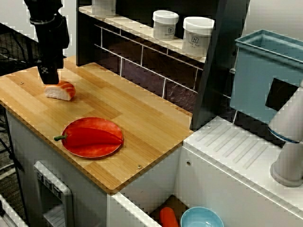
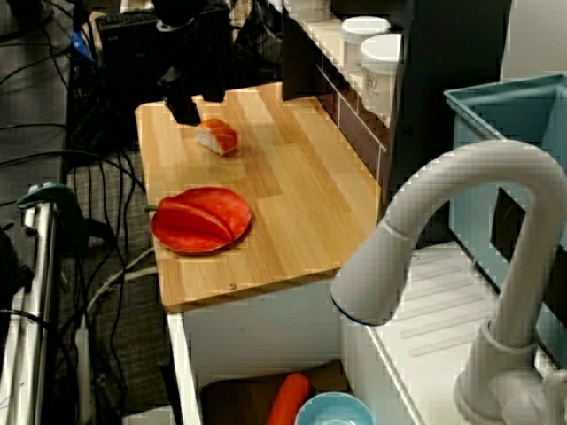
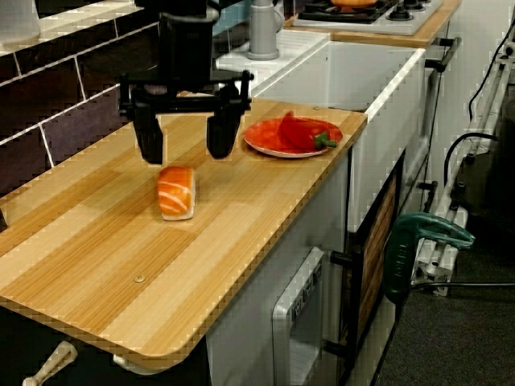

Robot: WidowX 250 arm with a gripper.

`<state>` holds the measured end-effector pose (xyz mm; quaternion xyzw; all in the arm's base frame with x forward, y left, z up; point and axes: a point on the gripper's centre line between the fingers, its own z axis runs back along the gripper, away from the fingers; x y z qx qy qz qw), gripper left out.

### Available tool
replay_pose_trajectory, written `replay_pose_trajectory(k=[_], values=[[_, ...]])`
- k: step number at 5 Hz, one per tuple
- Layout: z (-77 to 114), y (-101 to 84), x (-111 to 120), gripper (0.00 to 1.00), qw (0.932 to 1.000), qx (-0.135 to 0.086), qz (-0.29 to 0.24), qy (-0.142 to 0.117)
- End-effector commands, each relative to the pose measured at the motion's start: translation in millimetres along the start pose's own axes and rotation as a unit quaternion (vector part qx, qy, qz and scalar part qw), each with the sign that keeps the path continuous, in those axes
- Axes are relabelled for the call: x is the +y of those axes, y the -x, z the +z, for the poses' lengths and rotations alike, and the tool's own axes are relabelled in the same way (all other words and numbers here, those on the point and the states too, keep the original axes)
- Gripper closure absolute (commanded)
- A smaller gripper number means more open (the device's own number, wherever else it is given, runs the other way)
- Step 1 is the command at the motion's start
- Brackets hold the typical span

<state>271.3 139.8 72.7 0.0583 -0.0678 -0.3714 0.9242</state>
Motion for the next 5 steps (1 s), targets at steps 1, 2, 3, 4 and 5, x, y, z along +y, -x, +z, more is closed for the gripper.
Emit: replay_pose_trajectory(k=[1,2,3,4,5], values=[[-6.0,1.1,10,0.00,0.9998,-0.001,0.007,-0.018],[-12.0,0.6,10,0.00,0.9997,0.004,0.016,-0.015],[-17.5,2.9,6,0.00,0.9997,0.006,0.021,-0.011],[-23.3,3.0,7,0.00,0.9995,0.008,0.028,-0.009],[-27.6,2.2,8,0.00,0.9993,0.013,0.036,-0.005]])
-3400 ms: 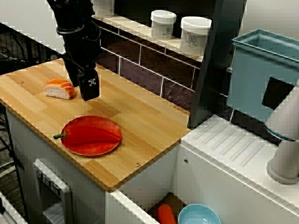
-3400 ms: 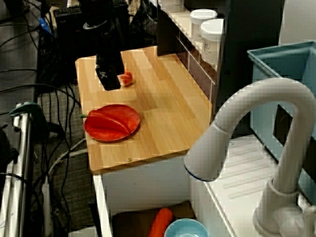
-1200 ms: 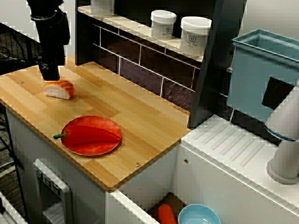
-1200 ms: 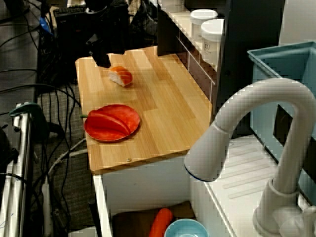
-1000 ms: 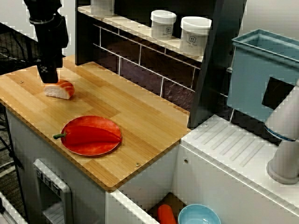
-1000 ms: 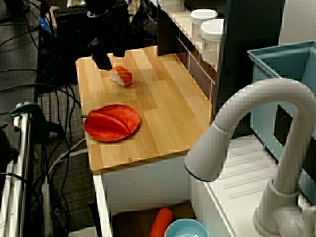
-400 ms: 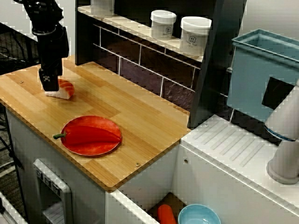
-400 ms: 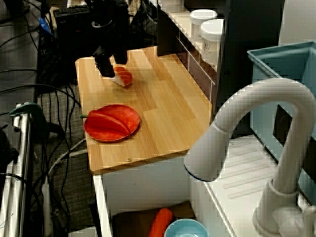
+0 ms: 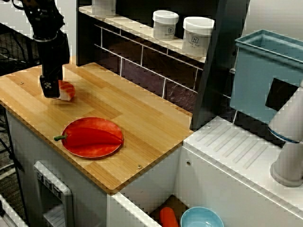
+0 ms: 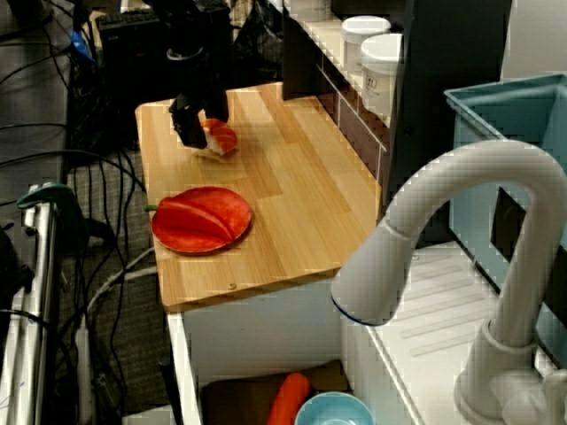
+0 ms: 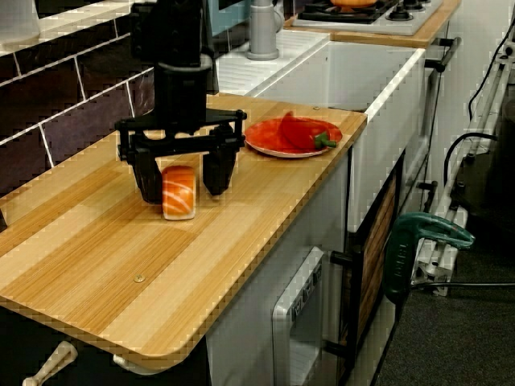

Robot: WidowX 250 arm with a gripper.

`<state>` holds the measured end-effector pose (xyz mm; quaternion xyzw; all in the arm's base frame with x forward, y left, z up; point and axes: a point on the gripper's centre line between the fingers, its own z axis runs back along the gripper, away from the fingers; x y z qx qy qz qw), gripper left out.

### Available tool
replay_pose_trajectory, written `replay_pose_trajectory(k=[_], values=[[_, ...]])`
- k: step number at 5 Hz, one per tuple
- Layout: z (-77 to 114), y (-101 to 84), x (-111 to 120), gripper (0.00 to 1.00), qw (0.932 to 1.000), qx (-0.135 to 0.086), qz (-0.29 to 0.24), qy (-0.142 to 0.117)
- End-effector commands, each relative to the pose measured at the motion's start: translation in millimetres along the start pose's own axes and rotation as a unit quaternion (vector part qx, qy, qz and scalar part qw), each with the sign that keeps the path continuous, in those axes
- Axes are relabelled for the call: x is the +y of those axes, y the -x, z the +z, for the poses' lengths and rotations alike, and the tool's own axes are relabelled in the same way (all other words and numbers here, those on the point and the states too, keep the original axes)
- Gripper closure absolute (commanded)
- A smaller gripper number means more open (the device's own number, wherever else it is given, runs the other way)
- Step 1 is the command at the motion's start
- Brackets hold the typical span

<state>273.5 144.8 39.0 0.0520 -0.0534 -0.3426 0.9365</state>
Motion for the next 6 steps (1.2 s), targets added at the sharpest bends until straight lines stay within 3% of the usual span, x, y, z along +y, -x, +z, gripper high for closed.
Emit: replay_pose_trajectory(k=[1,2,4,6], values=[[7.7,-3.6,10,1.00,1.0000,0.000,0.008,-0.004],[8.9,-4.7,14,1.00,0.9999,0.006,0.011,0.008],[32.0,-12.0,6,1.00,0.9998,-0.006,-0.001,0.020],[44.5,-37.6,-12,1.00,0.9995,-0.015,-0.027,0.008]])
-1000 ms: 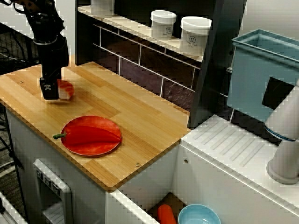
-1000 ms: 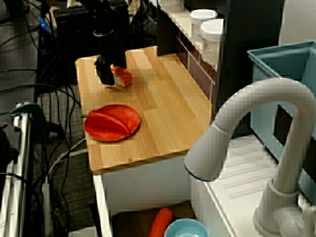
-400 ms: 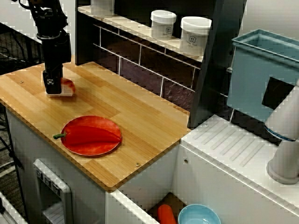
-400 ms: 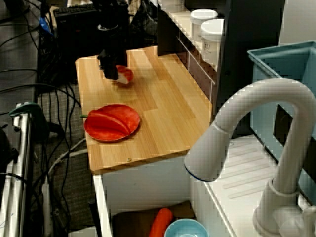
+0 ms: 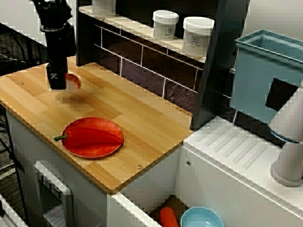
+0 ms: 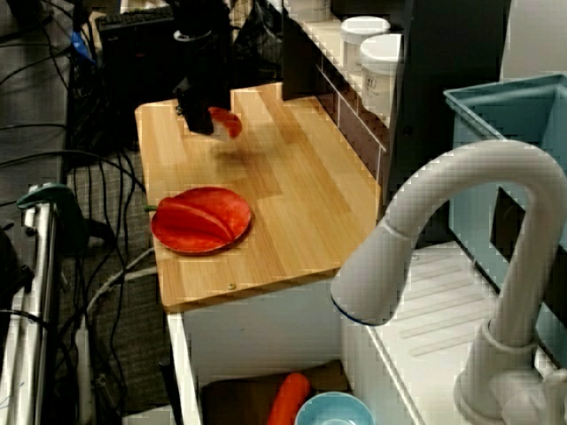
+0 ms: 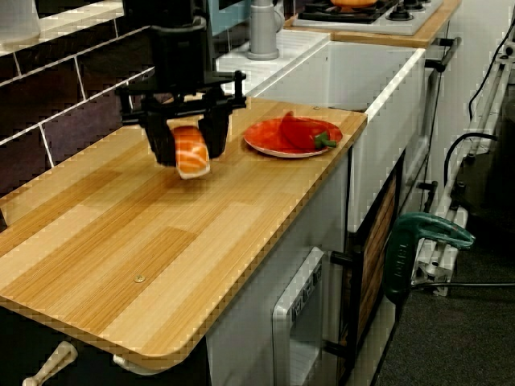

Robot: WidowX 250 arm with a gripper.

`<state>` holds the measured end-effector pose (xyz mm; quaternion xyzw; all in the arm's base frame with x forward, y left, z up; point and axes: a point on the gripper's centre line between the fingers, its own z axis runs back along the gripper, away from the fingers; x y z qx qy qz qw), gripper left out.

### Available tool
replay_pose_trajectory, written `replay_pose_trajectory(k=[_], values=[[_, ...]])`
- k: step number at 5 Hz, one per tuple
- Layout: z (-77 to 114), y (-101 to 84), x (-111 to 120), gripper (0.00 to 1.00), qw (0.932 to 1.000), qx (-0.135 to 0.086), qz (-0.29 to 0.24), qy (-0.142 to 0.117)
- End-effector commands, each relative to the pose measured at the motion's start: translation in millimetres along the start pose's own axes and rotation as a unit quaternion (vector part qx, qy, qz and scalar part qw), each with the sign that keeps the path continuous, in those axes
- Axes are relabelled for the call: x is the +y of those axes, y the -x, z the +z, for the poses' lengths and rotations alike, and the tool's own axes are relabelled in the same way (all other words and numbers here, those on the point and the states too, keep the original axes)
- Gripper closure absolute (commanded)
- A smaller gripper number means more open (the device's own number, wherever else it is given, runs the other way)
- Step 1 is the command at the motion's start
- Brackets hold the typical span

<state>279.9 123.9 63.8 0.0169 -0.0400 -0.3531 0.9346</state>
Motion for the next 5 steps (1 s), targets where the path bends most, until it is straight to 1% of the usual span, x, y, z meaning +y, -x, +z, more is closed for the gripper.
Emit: replay_pose_trajectory(k=[1,2,3,4,5], values=[[25.1,-34.6,-17,1.00,0.9984,-0.033,-0.018,-0.042],[26.6,-52.1,-30,1.00,0.9974,-0.043,-0.020,-0.054],[24.4,-71.2,-36,1.00,0.9973,-0.046,-0.019,-0.055],[21.3,-83.2,-43,1.00,0.9969,-0.052,-0.016,-0.057],[14.1,-94.5,-51,1.00,0.9964,-0.054,-0.013,-0.064]])
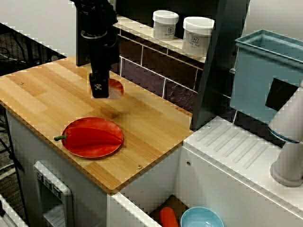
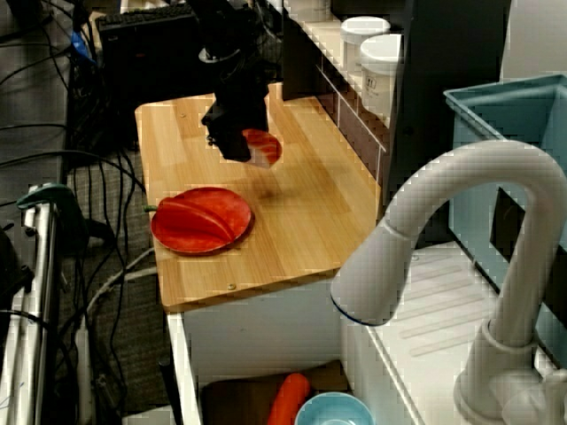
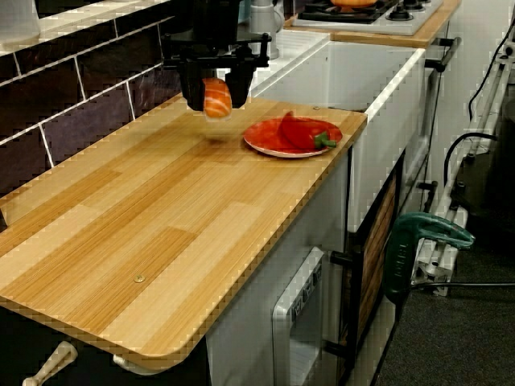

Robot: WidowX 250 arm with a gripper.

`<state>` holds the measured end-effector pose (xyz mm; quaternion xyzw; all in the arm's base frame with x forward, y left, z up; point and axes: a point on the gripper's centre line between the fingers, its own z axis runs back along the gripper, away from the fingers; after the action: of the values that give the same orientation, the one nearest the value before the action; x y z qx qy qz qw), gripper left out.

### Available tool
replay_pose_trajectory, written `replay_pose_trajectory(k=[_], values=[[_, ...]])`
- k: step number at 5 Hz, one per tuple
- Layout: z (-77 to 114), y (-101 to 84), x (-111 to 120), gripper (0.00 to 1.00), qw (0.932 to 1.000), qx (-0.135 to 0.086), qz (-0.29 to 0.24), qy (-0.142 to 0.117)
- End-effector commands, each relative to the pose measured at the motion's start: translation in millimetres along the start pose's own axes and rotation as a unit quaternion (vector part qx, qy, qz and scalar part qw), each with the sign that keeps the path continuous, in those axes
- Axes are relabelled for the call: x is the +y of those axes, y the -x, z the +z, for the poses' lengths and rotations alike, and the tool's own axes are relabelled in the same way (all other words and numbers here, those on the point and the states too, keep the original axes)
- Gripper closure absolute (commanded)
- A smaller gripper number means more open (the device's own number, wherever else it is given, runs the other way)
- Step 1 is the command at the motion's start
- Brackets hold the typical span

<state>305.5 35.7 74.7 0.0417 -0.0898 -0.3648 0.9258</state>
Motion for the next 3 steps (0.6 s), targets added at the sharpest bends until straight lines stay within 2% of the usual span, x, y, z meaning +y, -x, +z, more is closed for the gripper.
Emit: replay_pose_trajectory(k=[1,3], values=[[-2.6,-23.1,-5,1.00,0.9994,-0.013,0.000,-0.032],[-17.1,-27.4,-4,1.00,0.9996,0.004,-0.003,-0.028]])
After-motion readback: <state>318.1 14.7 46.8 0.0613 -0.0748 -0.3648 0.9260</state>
